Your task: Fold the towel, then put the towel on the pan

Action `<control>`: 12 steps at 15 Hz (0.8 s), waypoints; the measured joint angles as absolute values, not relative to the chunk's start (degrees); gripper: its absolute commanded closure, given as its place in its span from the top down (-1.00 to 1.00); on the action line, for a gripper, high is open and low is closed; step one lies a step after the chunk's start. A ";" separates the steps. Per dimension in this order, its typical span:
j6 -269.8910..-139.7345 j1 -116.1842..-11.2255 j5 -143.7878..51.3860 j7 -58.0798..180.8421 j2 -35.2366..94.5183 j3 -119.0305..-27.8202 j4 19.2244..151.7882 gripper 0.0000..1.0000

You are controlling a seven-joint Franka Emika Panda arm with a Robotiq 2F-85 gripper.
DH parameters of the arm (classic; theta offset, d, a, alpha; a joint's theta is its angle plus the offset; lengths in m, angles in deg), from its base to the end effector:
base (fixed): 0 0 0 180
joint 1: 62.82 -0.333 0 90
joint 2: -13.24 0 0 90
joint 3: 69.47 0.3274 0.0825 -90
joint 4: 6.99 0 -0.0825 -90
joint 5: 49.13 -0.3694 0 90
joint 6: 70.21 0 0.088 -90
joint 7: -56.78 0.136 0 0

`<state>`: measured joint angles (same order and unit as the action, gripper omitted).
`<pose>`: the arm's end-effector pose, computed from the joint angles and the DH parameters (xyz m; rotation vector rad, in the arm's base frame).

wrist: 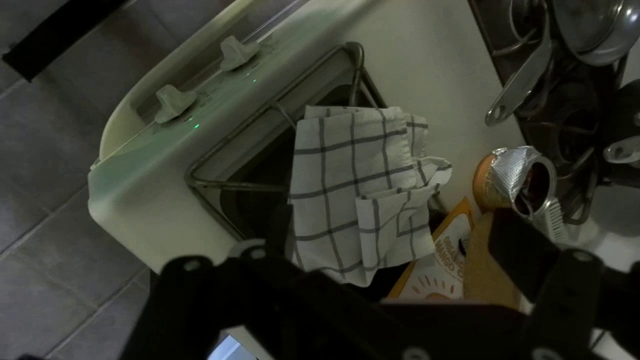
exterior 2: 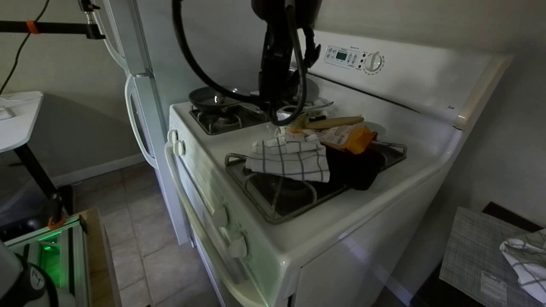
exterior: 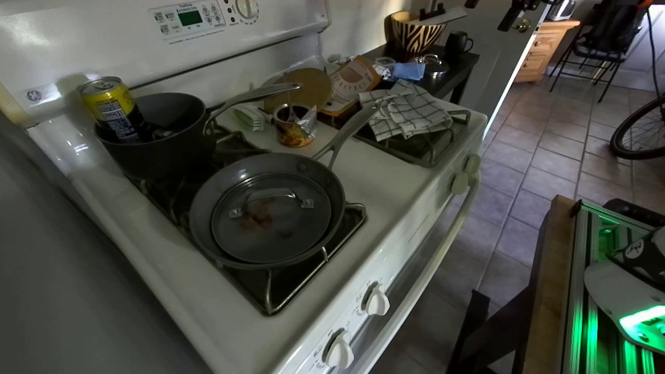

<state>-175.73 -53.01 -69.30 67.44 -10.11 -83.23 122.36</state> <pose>0.3906 -0.1397 0.5117 -2.5553 0.8991 -0.0294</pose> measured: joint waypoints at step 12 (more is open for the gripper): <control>-177.11 -52.10 -69.43 56.40 -5.84 -84.58 127.76 1.00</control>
